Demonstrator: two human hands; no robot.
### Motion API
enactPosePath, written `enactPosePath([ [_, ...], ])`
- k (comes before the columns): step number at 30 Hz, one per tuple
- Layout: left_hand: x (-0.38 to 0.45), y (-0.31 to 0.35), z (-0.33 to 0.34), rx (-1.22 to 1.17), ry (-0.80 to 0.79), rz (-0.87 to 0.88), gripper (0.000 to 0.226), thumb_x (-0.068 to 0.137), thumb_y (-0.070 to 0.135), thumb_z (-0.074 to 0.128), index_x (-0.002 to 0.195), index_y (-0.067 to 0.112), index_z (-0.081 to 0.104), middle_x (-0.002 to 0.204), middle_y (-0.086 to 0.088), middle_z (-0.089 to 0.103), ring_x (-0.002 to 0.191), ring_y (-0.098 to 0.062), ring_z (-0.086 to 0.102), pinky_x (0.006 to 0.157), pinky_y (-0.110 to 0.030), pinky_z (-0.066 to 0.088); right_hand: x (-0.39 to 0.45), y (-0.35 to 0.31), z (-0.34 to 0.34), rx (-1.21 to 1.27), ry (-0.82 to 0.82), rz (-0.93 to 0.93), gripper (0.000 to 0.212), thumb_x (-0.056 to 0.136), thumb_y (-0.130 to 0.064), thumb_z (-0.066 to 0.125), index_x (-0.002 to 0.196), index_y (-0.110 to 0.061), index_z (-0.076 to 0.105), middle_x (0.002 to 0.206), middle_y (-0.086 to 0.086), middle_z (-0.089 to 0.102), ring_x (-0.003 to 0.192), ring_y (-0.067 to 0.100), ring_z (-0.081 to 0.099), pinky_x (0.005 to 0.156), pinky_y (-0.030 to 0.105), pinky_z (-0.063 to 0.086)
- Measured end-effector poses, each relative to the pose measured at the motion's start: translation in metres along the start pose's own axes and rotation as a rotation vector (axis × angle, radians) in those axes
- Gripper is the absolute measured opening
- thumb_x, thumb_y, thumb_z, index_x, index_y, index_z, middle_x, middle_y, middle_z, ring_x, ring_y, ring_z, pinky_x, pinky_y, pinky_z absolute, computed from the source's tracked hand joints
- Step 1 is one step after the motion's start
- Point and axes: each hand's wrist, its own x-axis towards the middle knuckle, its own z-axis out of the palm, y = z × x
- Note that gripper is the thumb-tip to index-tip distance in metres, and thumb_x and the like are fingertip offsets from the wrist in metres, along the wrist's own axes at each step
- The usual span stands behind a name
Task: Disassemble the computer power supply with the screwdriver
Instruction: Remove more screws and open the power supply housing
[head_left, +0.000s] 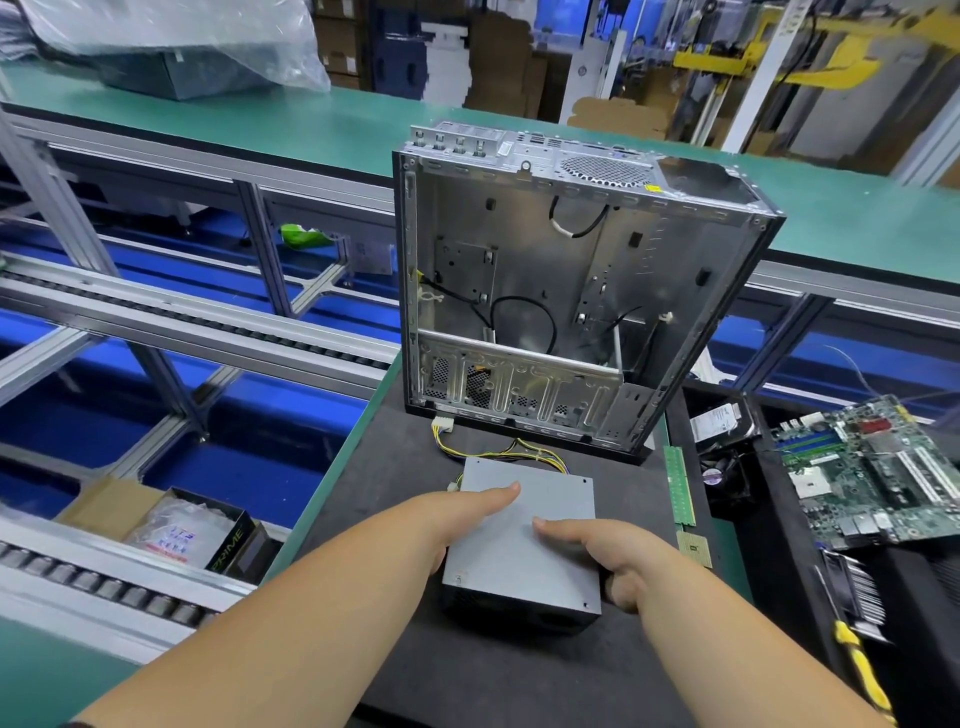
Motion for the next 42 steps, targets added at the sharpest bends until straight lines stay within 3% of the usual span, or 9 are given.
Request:
enactPosePath([
  [4, -0.002, -0.004, -0.004, -0.047, -0.048, 0.006, 0.05, 0.074, 0.067, 0.071, 0.102, 0.029, 0.055, 0.116, 0.01, 0.055, 0.097, -0.003, 0.061, 0.086, -0.024, 0.047, -0.001, -0.002, 0.0, -0.049, 0.035, -0.018, 0.043, 0.068, -0.025, 0.09, 0.105, -0.01, 0.074, 0.095, 0.008, 0.078, 0.096, 0.027, 0.073, 0.098, 0.043, 0.053],
  [7, -0.003, -0.006, -0.013, 0.013, -0.07, 0.043, 0.092, 0.074, 0.076, 0.063, 0.147, 0.028, 0.036, 0.157, 0.008, 0.029, 0.146, -0.015, 0.028, 0.12, -0.039, 0.022, -0.005, -0.006, -0.003, -0.161, 0.1, -0.019, 0.045, 0.081, -0.043, 0.079, 0.112, -0.012, 0.069, 0.09, 0.001, 0.078, 0.091, 0.021, 0.072, 0.088, 0.037, 0.057],
  [9, -0.003, -0.009, -0.02, 0.049, -0.055, 0.067, 0.09, 0.078, 0.076, 0.057, 0.15, 0.025, 0.036, 0.155, 0.004, 0.036, 0.143, -0.019, 0.034, 0.12, -0.042, 0.024, -0.012, -0.015, -0.001, -0.314, 0.18, -0.035, 0.066, 0.084, -0.057, 0.07, 0.13, -0.011, 0.059, 0.112, 0.002, 0.072, 0.1, 0.021, 0.067, 0.082, 0.032, 0.054],
  [12, -0.002, -0.02, -0.031, 0.078, -0.008, 0.115, 0.067, 0.092, 0.067, 0.044, 0.129, 0.013, 0.059, 0.121, -0.004, 0.067, 0.11, -0.02, 0.063, 0.107, -0.039, 0.043, -0.015, -0.027, 0.008, -0.681, 0.43, -0.14, 0.104, 0.082, -0.072, 0.059, 0.157, -0.016, 0.013, 0.156, 0.01, 0.027, 0.138, 0.034, 0.038, 0.101, 0.042, 0.041],
  [18, 0.002, -0.039, -0.045, 0.026, 0.05, 0.143, 0.031, 0.103, 0.03, 0.042, 0.121, 0.011, 0.059, 0.109, -0.007, 0.062, 0.087, -0.018, 0.059, 0.075, -0.023, 0.048, -0.013, -0.034, 0.062, -0.954, 0.439, -0.219, 0.127, 0.062, -0.088, 0.058, 0.157, -0.033, -0.005, 0.158, 0.005, 0.007, 0.147, 0.035, 0.008, 0.113, 0.053, 0.029],
  [26, 0.009, -0.062, -0.056, 0.303, -0.023, 0.316, 0.042, 0.088, 0.005, 0.052, 0.127, 0.02, 0.057, 0.112, 0.001, 0.064, 0.104, -0.016, 0.061, 0.092, -0.028, 0.049, 0.002, -0.036, 0.11, -1.122, 0.521, -0.084, 0.14, 0.048, -0.097, 0.053, 0.156, -0.036, -0.013, 0.164, 0.006, -0.017, 0.15, 0.038, -0.018, 0.11, 0.074, 0.004],
  [33, 0.019, -0.058, -0.06, 0.148, -0.07, 0.312, 0.032, 0.093, -0.001, 0.048, 0.115, 0.021, 0.056, 0.099, 0.004, 0.06, 0.09, -0.013, 0.06, 0.08, -0.02, 0.049, 0.003, -0.047, 0.073, -0.817, 0.659, -0.059, 0.12, 0.07, -0.092, 0.044, 0.159, -0.023, 0.002, 0.164, 0.011, 0.006, 0.149, 0.04, 0.011, 0.116, 0.06, 0.017],
  [36, 0.02, -0.046, -0.057, 0.0, -0.093, 0.201, 0.016, 0.102, 0.024, 0.05, 0.113, 0.015, 0.055, 0.101, -0.001, 0.057, 0.095, -0.016, 0.059, 0.083, -0.018, 0.049, 0.001, -0.044, 0.035, -0.445, 0.594, 0.01, 0.105, 0.08, -0.082, 0.048, 0.156, -0.014, 0.022, 0.161, 0.013, 0.023, 0.145, 0.038, 0.029, 0.115, 0.051, 0.029],
  [42, 0.028, -0.031, -0.037, -0.043, -0.21, 0.085, 0.075, 0.09, 0.071, 0.042, 0.149, 0.025, 0.036, 0.152, 0.005, 0.04, 0.142, -0.02, 0.035, 0.12, -0.037, 0.024, -0.002, -0.004, -0.004, -0.037, 0.374, 0.069, 0.079, 0.073, -0.072, 0.07, 0.13, -0.019, 0.058, 0.134, 0.008, 0.06, 0.122, 0.03, 0.059, 0.105, 0.051, 0.046],
])
